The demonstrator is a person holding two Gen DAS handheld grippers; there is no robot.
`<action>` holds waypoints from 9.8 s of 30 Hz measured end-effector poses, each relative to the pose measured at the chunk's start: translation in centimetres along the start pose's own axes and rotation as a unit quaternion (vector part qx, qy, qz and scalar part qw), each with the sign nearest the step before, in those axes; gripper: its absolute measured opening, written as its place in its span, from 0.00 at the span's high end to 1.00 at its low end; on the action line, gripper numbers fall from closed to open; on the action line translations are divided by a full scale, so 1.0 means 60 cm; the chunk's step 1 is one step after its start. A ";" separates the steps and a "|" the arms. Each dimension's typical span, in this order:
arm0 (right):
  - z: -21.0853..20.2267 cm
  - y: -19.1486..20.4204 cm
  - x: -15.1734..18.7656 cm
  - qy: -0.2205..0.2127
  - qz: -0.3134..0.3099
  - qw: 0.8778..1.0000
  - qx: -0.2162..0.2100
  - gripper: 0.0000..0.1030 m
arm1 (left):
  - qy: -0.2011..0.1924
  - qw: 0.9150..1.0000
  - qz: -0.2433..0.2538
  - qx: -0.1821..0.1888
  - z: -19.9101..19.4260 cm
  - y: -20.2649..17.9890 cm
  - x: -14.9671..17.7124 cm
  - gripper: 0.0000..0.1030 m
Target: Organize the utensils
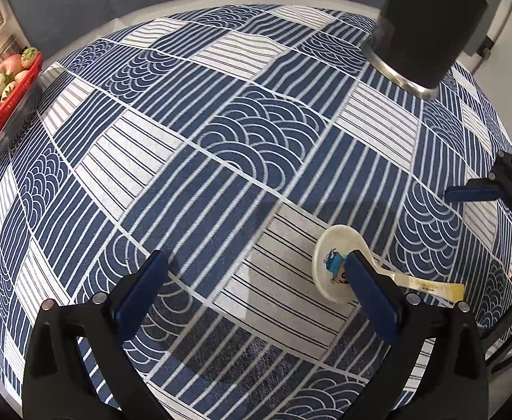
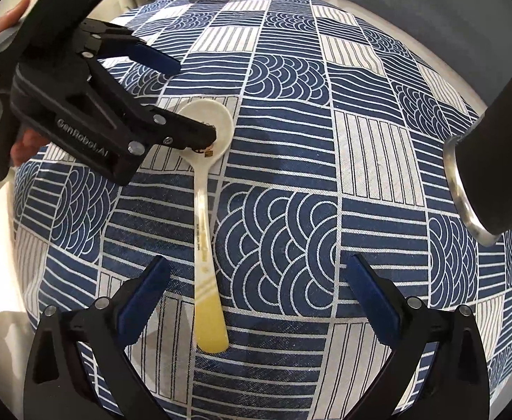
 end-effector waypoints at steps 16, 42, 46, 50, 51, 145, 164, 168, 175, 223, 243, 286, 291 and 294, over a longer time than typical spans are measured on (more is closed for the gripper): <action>-0.029 0.035 0.016 -0.008 -0.055 0.998 0.006 0.89 | 0.024 0.998 0.022 0.056 -0.023 -0.062 0.019 0.87; -0.172 -0.006 -0.056 -0.099 -0.020 0.991 0.083 0.90 | -0.072 0.993 0.091 0.000 -0.204 -0.043 -0.077 0.92; -0.205 -0.025 -0.077 -0.118 -0.008 0.988 0.095 0.90 | -0.090 0.990 0.106 -0.012 -0.245 -0.042 -0.104 0.93; -0.235 -0.041 -0.089 -0.134 -0.002 0.986 0.102 0.90 | -0.104 0.988 0.112 -0.023 -0.282 -0.042 -0.133 0.93; -0.240 -0.045 -0.091 -0.138 -0.001 0.985 0.102 0.90 | -0.107 0.988 0.110 -0.024 -0.289 -0.041 -0.139 0.93; -0.335 -0.370 0.067 -0.196 0.195 0.947 0.165 0.09 | -0.169 0.984 0.035 -0.052 -0.298 -0.169 -0.244 0.06; -0.372 -0.224 0.206 -0.220 0.315 0.914 0.132 0.08 | -0.190 0.980 -0.052 -0.002 -0.293 -0.132 -0.043 0.06; -0.370 -0.200 0.235 -0.207 0.339 0.907 0.143 0.08 | -0.179 0.982 -0.058 -0.034 -0.299 -0.122 -0.008 0.06; -0.352 -0.158 0.256 -0.183 0.356 0.910 0.108 0.08 | -0.153 0.985 -0.067 -0.044 -0.308 -0.140 0.034 0.06; -0.360 -0.135 0.268 -0.179 0.392 0.896 0.102 0.08 | -0.127 0.990 -0.054 -0.005 -0.323 -0.171 0.048 0.06; -0.368 -0.136 0.266 -0.181 0.384 0.898 0.115 0.08 | -0.124 0.991 -0.046 0.007 -0.319 -0.178 0.044 0.06; -0.360 -0.132 0.253 -0.181 0.369 0.907 0.096 0.08 | -0.127 0.990 -0.051 0.018 -0.314 -0.176 0.038 0.06; -0.352 -0.137 0.257 -0.178 0.373 0.905 0.099 0.08 | -0.117 0.991 -0.055 0.023 -0.303 -0.175 0.038 0.06; -0.351 -0.141 0.257 -0.178 0.375 0.904 0.107 0.08 | -0.116 0.991 -0.060 0.018 -0.299 -0.170 0.039 0.06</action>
Point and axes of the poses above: each gripper's, at about its wrist camera, not at the fingertips, and z roughly the way its jaws point, y to its left, x to its underside, the point moved 8 cm from there along z, roughly the way its jaws point, and after that the axes turned 14 degrees about y, right-handed, at the moved point
